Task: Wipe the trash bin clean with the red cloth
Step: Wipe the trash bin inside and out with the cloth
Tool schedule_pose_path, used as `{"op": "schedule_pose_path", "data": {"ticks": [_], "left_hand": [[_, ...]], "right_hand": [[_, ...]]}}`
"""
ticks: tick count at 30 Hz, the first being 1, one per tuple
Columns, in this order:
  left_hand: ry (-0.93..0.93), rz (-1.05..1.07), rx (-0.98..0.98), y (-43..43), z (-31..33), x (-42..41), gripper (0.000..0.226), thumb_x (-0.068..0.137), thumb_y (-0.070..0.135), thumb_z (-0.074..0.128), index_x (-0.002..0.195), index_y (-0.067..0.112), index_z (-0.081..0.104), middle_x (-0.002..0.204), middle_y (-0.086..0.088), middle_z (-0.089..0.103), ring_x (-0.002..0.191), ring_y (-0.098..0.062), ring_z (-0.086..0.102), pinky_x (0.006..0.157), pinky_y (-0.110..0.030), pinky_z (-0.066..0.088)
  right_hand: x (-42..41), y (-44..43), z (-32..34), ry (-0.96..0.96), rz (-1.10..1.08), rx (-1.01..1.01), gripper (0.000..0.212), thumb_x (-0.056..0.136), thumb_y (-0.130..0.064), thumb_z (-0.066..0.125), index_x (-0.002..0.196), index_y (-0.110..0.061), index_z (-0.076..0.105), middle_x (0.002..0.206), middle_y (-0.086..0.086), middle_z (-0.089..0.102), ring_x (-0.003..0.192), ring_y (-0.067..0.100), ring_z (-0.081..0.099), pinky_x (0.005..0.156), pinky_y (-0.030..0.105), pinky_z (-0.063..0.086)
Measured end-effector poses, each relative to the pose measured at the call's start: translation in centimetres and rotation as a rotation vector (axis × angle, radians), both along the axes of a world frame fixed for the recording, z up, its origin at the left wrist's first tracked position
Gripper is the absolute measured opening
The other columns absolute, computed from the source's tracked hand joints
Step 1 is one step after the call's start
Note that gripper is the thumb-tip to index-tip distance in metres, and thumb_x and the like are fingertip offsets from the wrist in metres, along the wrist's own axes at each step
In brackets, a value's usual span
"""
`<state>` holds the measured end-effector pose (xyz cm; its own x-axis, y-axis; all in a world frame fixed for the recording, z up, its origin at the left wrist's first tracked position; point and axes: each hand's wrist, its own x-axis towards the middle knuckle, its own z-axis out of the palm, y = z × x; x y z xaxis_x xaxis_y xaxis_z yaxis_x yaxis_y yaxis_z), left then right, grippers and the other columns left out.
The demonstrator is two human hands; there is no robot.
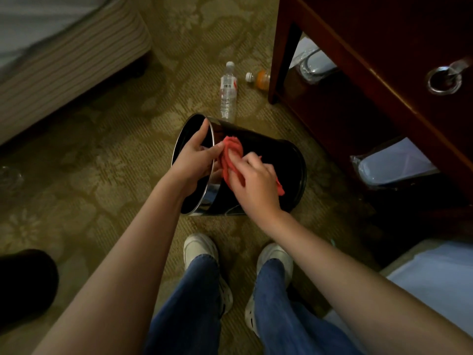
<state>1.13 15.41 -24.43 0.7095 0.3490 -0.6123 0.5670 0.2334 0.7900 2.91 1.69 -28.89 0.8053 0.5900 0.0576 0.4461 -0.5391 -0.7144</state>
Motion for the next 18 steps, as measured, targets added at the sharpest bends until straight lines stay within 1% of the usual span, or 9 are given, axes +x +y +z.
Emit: {"op": "schedule_pose_path", "data": {"ticks": [3,5,8,10,12,14,15,16,18], "left_hand": [[-0.003,-0.018,0.011,0.0,-0.3,0.0,0.069,0.095,0.012,0.052,0.149,0.035,0.016,0.091,-0.018,0.057,0.070,-0.019,0.055,0.055,-0.024,0.050],[0.003,-0.005,0.025,0.2,-0.6,0.2,0.069,0.095,0.014,0.054,0.149,0.035,0.017,0.091,-0.017,0.057,0.070,-0.020,0.056,0.057,-0.025,0.050],[0.025,-0.011,0.076,0.3,-0.8,0.3,0.070,0.093,0.016,0.056,0.149,0.035,0.017,0.095,-0.017,0.057,0.084,-0.028,0.058,0.073,-0.035,0.050],[0.029,-0.016,0.125,0.5,-0.8,0.1,0.068,0.094,0.014,0.055,0.149,0.034,0.019,0.097,-0.018,0.057,0.089,-0.028,0.058,0.079,-0.037,0.050],[0.044,-0.007,0.164,0.8,-0.8,-0.4,0.066,0.095,0.014,0.053,0.148,0.034,0.021,0.099,-0.019,0.056,0.091,-0.029,0.058,0.084,-0.041,0.052],[0.048,0.001,0.177,0.7,-0.7,-0.6,0.066,0.095,0.015,0.053,0.149,0.033,0.020,0.103,-0.021,0.057,0.097,-0.032,0.060,0.092,-0.046,0.049],[0.039,-0.005,0.187,0.6,-0.6,-0.6,0.066,0.095,0.015,0.052,0.149,0.032,0.019,0.103,-0.023,0.057,0.100,-0.033,0.061,0.092,-0.043,0.049],[0.027,-0.012,0.196,0.3,-0.5,-0.5,0.066,0.095,0.014,0.052,0.149,0.031,0.018,0.100,-0.022,0.057,0.100,-0.031,0.061,0.089,-0.037,0.051],[0.005,-0.016,0.213,-0.4,-0.4,-0.3,0.066,0.095,0.013,0.051,0.150,0.028,0.017,0.086,-0.012,0.054,0.088,-0.022,0.060,0.078,-0.024,0.050]], "right_hand": [[0.4,-0.1,-0.8,-0.070,-0.017,0.034,0.042,0.089,-0.029,0.044,0.125,-0.016,0.059,0.091,0.000,0.058,0.080,0.021,0.059,0.078,0.040,0.042],[1.0,0.3,-0.9,-0.085,-0.038,0.017,0.039,0.088,-0.026,0.049,0.124,-0.018,0.060,0.090,0.000,0.058,0.080,0.021,0.059,0.077,0.039,0.042],[0.9,0.3,-1.3,-0.067,-0.027,0.020,0.041,0.089,-0.025,0.045,0.127,-0.019,0.059,0.093,0.000,0.058,0.082,0.021,0.059,0.076,0.039,0.042],[0.7,-0.8,-2.2,-0.051,-0.048,0.013,0.044,0.088,-0.026,0.041,0.128,-0.019,0.058,0.094,0.001,0.058,0.082,0.020,0.059,0.076,0.038,0.042],[1.1,-2.6,-3.5,0.002,-0.128,-0.033,0.042,0.090,-0.025,0.043,0.129,-0.020,0.056,0.095,0.001,0.057,0.083,0.021,0.059,0.077,0.038,0.040],[1.9,-3.9,-4.3,0.088,-0.216,-0.102,0.039,0.093,-0.021,0.049,0.131,-0.021,0.055,0.097,0.002,0.056,0.086,0.023,0.059,0.081,0.039,0.038],[2.1,-4.1,-4.3,0.112,-0.248,-0.138,0.039,0.094,-0.020,0.050,0.132,-0.022,0.054,0.099,0.002,0.056,0.088,0.023,0.058,0.083,0.040,0.038],[2.3,-4.0,-4.2,0.127,-0.275,-0.167,0.039,0.094,-0.019,0.050,0.132,-0.021,0.054,0.100,0.002,0.056,0.090,0.024,0.058,0.085,0.040,0.037],[2.2,-3.2,-3.2,0.106,-0.276,-0.171,0.038,0.093,-0.020,0.050,0.131,-0.019,0.055,0.101,0.003,0.056,0.089,0.025,0.058,0.086,0.041,0.038]]}}
